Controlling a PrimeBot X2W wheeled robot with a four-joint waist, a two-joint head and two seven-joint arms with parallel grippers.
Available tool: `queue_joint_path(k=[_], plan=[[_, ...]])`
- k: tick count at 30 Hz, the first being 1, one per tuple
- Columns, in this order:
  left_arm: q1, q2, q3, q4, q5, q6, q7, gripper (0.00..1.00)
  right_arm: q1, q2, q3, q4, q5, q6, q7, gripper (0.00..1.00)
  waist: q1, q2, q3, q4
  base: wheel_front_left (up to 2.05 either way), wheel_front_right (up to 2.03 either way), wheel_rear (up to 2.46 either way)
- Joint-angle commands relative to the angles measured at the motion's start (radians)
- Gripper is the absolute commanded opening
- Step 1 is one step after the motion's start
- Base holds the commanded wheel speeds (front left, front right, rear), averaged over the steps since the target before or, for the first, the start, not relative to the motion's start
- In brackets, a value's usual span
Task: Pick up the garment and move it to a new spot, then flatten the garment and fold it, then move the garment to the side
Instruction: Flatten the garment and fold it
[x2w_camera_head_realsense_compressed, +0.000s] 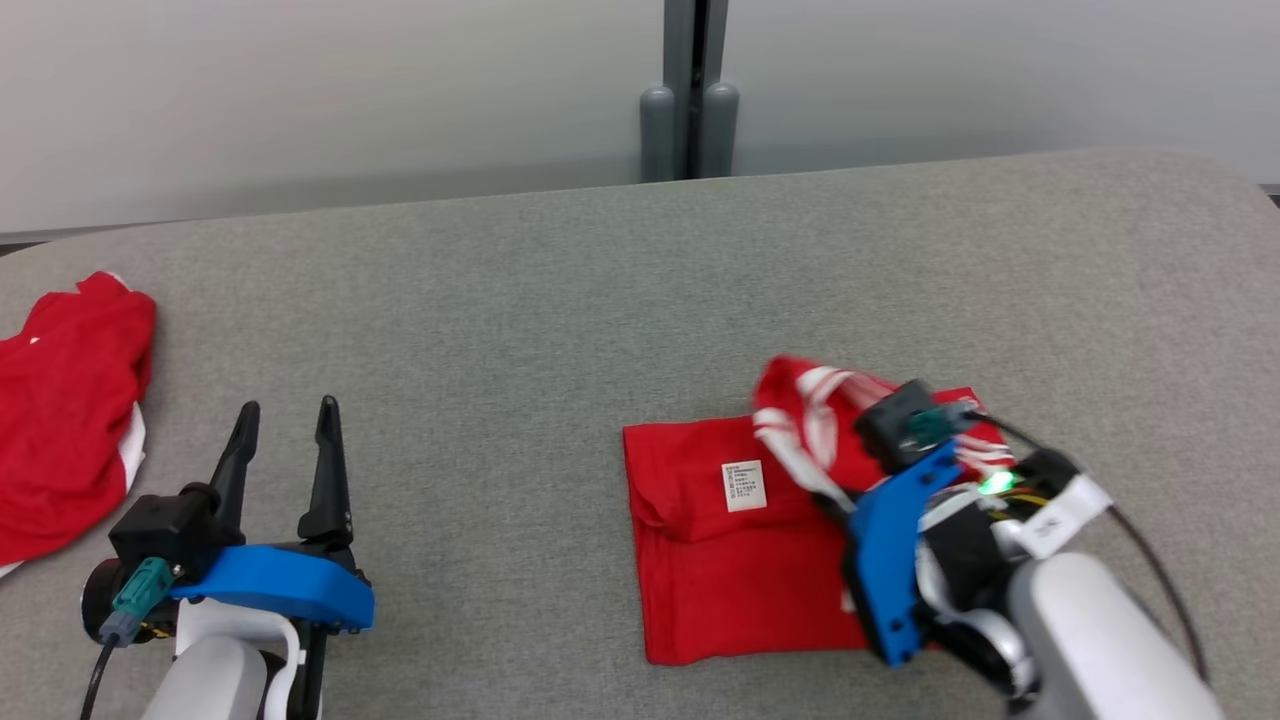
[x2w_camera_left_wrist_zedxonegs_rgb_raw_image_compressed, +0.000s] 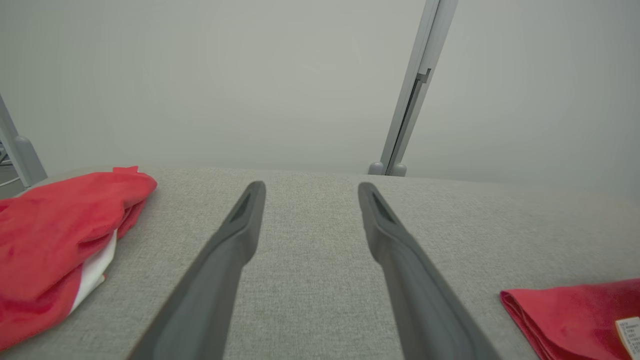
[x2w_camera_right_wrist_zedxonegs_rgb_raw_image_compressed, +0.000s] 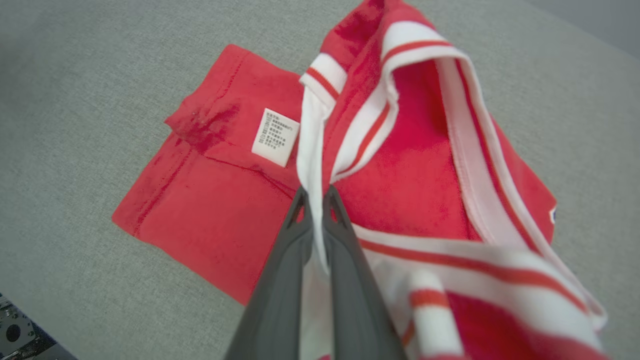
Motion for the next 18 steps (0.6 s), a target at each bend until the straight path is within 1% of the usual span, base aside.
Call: queue_joint_path(k=[1, 6, 11, 12, 13, 14, 16, 18], plan=[[-0.019, -0.003, -0.008, 0.001, -0.002, -0.004, -0.003, 1.00, -0.030, 0.029, 0.048, 0.038, 0.006, 0.000, -0.019, 0.00, 0.0000, 0.0000, 0.004, 0.013, 0.00, 0.00, 0.00], [-0.034, -0.009, -0.019, 0.007, 0.005, -0.010, -0.002, 1.00, -0.086, 0.104, 0.136, 0.163, 0.014, 0.000, -0.072, 0.00, 0.0000, 0.0000, 0.008, 0.045, 0.00, 0.00, 0.00], [-0.042, -0.017, -0.035, 0.018, 0.007, -0.013, -0.001, 1.00, -0.126, 0.133, 0.154, 0.270, -0.001, 0.000, -0.113, 0.00, 0.0000, 0.0000, 0.011, 0.075, 0.00, 0.00, 0.00], [-0.042, -0.019, -0.037, 0.020, 0.007, -0.013, -0.001, 1.00, -0.133, 0.135, 0.153, 0.285, -0.005, 0.000, -0.120, 0.08, 0.0000, 0.0000, 0.011, 0.078, 0.00, 0.00, 0.00], [-0.042, -0.020, -0.037, 0.022, 0.006, -0.014, -0.001, 1.00, -0.136, 0.137, 0.152, 0.296, -0.004, 0.000, -0.128, 0.32, 0.0000, 0.0000, 0.011, 0.081, 0.00, 0.00, 0.00], [-0.041, -0.020, -0.038, 0.024, 0.005, -0.014, -0.002, 1.00, -0.134, 0.139, 0.148, 0.305, 0.003, 0.000, -0.133, 1.00, 0.0000, 0.0000, 0.011, 0.082, 0.00, 0.00, 0.00], [-0.038, -0.021, -0.039, 0.027, 0.004, -0.015, -0.002, 1.00, -0.130, 0.143, 0.140, 0.300, 0.025, 0.000, -0.154, 1.00, 0.0000, 0.0000, 0.009, 0.084, 0.00, 0.00, 0.00], [-0.033, -0.020, -0.036, 0.029, 0.002, -0.014, -0.002, 1.00, -0.122, 0.146, 0.124, 0.260, 0.061, 0.000, -0.179, 1.00, 0.0000, 0.0000, 0.007, 0.083, 0.00, 0.00, 0.00]])
